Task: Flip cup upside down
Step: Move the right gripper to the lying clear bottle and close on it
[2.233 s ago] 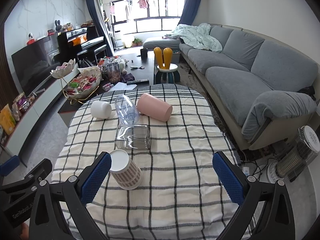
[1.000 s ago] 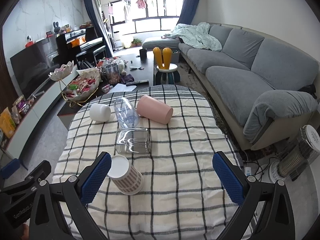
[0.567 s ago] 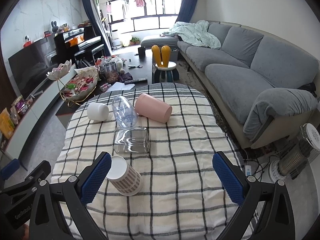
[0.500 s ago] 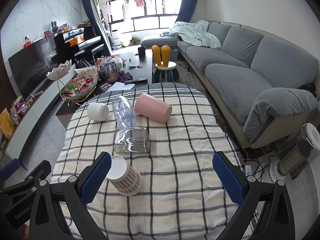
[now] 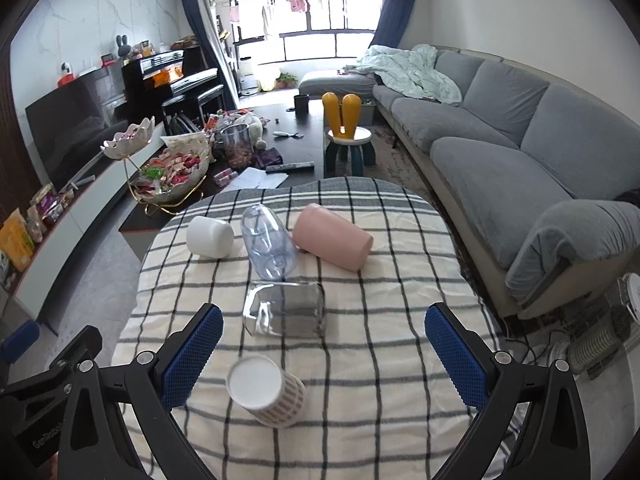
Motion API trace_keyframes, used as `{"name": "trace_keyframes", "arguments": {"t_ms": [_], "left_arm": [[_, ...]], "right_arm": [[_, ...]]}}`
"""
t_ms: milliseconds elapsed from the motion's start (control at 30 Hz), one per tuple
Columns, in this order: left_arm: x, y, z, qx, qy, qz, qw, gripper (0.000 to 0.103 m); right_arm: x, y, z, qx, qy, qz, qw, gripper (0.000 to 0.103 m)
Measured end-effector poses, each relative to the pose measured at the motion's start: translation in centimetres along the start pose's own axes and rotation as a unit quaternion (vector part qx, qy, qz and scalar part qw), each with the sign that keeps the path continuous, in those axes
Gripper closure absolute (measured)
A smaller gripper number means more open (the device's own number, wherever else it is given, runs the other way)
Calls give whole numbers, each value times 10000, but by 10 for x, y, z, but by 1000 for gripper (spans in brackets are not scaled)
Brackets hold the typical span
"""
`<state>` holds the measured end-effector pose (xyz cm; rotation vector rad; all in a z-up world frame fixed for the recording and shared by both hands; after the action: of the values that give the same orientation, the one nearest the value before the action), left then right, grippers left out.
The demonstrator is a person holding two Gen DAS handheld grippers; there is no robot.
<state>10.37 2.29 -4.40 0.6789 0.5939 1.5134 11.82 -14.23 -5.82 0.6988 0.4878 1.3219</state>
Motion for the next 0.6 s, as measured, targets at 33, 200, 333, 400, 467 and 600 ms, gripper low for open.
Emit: {"name": "trace_keyframes", "arguments": {"t_ms": [33,200,333,400,467,600], "left_arm": [[2,-5,4,9,33,12,10000,0],[13,-33,24,13,159,198,9997,0],[21,-59,36,123,344,341,9988,0],[26,-71,39,184,504,403,9977,0],[31,-81,40,215,642,514,9964,0],[38,-105,42,316,960,695,9925,0]], "right_arm": [[8,-10,6,51,46,60,10000,1],[29,-41,26,174,284,193,9993,1],[60,-85,43,541,748,415,9949,1],[72,-107,49,773,957,510,9911,1],[82,-126,52,920,1141,541,9877,1],[98,-166,61,1269,1506,591,9786,7]]}}
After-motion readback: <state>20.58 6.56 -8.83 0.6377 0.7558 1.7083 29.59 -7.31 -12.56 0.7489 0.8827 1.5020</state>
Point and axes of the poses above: each gripper's, at about its wrist camera, not at the fingertips, and y roughly against the way its jaws point, x to its left, z to its top, the point moved 7 cm from there along -y, roughly the way its jaws point, and after that the axes turned 2 degrees about -y, right-handed, at the moved point
